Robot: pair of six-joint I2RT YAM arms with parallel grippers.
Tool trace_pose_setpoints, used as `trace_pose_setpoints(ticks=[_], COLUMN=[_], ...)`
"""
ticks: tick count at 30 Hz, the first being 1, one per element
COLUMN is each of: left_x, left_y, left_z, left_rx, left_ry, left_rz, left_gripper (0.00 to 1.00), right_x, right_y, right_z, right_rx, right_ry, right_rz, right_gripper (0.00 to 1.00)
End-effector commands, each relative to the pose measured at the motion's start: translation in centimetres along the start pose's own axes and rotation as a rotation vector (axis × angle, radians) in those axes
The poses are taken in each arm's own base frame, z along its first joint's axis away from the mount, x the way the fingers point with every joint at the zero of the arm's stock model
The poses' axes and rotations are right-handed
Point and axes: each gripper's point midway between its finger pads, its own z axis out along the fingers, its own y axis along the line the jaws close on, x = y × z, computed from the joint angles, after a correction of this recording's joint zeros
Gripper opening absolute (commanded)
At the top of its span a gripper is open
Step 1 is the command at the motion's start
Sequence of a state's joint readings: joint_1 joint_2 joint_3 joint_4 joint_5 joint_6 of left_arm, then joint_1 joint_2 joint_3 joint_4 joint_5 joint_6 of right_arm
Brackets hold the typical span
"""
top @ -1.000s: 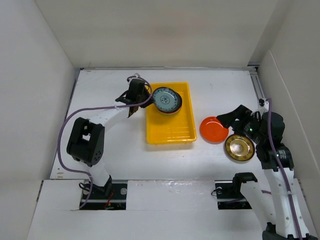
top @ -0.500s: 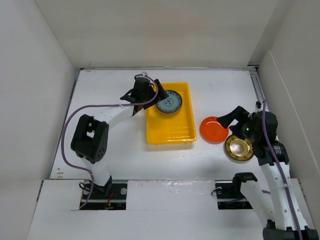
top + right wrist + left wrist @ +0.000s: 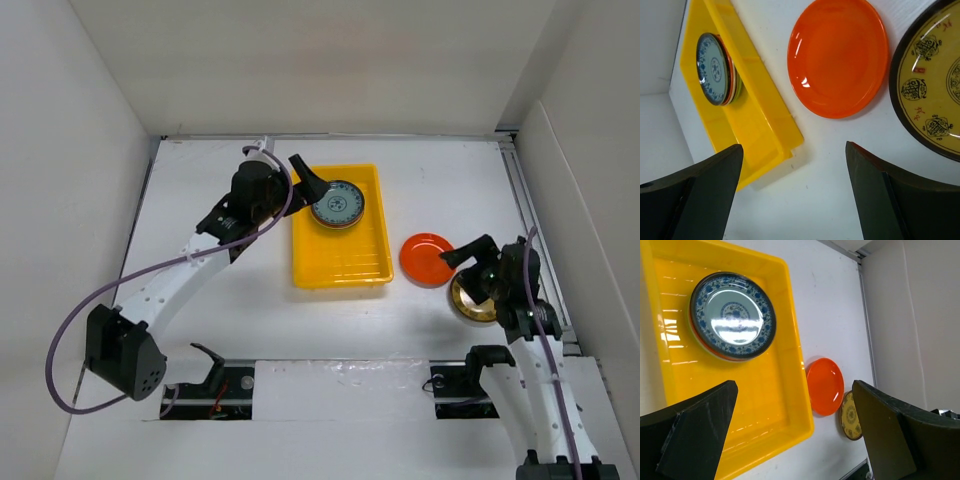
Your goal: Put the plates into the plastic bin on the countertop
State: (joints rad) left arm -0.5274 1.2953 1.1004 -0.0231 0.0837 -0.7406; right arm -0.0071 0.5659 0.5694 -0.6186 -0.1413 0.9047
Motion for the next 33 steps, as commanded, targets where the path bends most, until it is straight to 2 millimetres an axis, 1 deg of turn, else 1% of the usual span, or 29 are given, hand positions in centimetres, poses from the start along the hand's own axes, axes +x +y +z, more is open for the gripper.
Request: trace_pose_setpoints(ticks=[1, 2, 5, 6, 8, 9, 11, 12, 14, 15, 16, 17, 18, 19, 21, 22, 24, 26, 28, 30, 31, 32, 33], left_x=[0.4, 0.4, 0.3, 0.4, 0.6, 0.3, 0.3, 0.3, 0.3, 0.3, 0.5, 0.5, 0.5, 0.5, 0.7, 0.4, 0.2, 0.0, -0.2, -0.3, -0.3, -0.2, -0.7], left_y=[1.6, 1.6, 1.4, 1.6, 1.8, 1.4, 1.4, 1.4, 1.4, 1.4, 1.6, 1.7, 1.7, 1.7, 1.9, 1.6, 1.4, 1.1, 0.9, 0.5, 0.5, 0.6, 0.2], left_z=[-1.6, -2.1, -2.7, -2.7, -2.8, -2.8, -2.8, -2.8, -2.8, -2.8, -2.6, -2.6, -2.6, -2.6, -2.6, -2.7, -3.0, -3.3, -3.5, -3.9, -3.9, -4.1, -4.4], left_rx=[-0.062, -0.059, -0.054, -0.062, -0.068, -0.062, -0.062, -0.062, -0.062, -0.062, -0.068, -0.069, -0.069, -0.069, -0.076, -0.070, -0.063, -0.054, -0.048, -0.034, -0.034, -0.031, -0.015], left_ry=[-0.002, -0.005, -0.010, -0.002, 0.004, -0.002, -0.002, -0.002, -0.002, -0.002, 0.004, 0.004, 0.004, 0.004, 0.012, 0.006, -0.001, -0.010, -0.016, -0.017, -0.017, -0.019, -0.035], left_rz=[0.013, 0.013, 0.013, 0.013, 0.013, 0.013, 0.013, 0.013, 0.013, 0.013, 0.013, 0.013, 0.013, 0.013, 0.022, 0.022, 0.022, 0.023, 0.023, 0.023, 0.023, 0.023, 0.024], left_gripper=[1.00, 1.00, 1.00, 1.00, 1.00, 1.00, 1.00, 1.00, 1.00, 1.00, 1.00, 1.00, 1.00, 1.00, 1.00, 1.00, 1.00, 1.00, 1.00, 1.00, 1.00, 1.00, 1.00], right_x=[0.2, 0.4, 0.8, 1.2, 1.5, 1.9, 2.0, 2.4, 2.7, 3.2, 3.1, 3.5, 3.6, 3.8, 3.4, 3.6, 3.5, 3.2, 3.3, 3.1, 3.3, 3.2, 3.0], right_y=[-1.2, -1.5, -1.8, -2.0, -1.9, -2.0, -1.7, -1.4, -1.9, -1.7, -2.1, -1.9, -2.5, -2.7, -2.7, -3.0, -3.0, -3.1, -3.6, -3.3, -3.7, -3.6, -3.0], right_z=[1.4, 1.7, 2.9, 3.5, 4.1, 4.5, 4.9, 5.1, 5.9, 6.3, 6.8, 7.0, 7.4, 7.6, 8.0, 8.2, 8.3, 8.5, 9.0, 9.5, 9.9, 10.1, 10.3], right_rx=[0.024, 0.025, 0.002, 0.015, 0.008, 0.019, 0.016, 0.003, 0.036, 0.023, 0.046, 0.046, 0.071, 0.086, 0.089, 0.100, 0.105, 0.110, 0.134, 0.133, 0.161, 0.167, 0.164], right_ry=[-0.025, -0.024, -0.024, -0.002, 0.015, 0.031, 0.032, 0.043, 0.044, 0.055, 0.051, 0.064, 0.048, 0.048, 0.028, 0.023, 0.012, -0.008, -0.008, -0.009, 0.004, 0.006, 0.001], right_rz=[0.115, 0.131, 0.182, 0.206, 0.213, 0.220, 0.219, 0.207, 0.233, 0.231, 0.254, 0.254, 0.259, 0.262, 0.292, 0.294, 0.299, 0.311, 0.319, 0.319, 0.305, 0.304, 0.297], right_gripper=[0.88, 0.88, 0.86, 0.86, 0.86, 0.84, 0.84, 0.84, 0.84, 0.84, 0.83, 0.83, 0.83, 0.83, 0.82, 0.82, 0.82, 0.81, 0.80, 0.80, 0.80, 0.80, 0.80])
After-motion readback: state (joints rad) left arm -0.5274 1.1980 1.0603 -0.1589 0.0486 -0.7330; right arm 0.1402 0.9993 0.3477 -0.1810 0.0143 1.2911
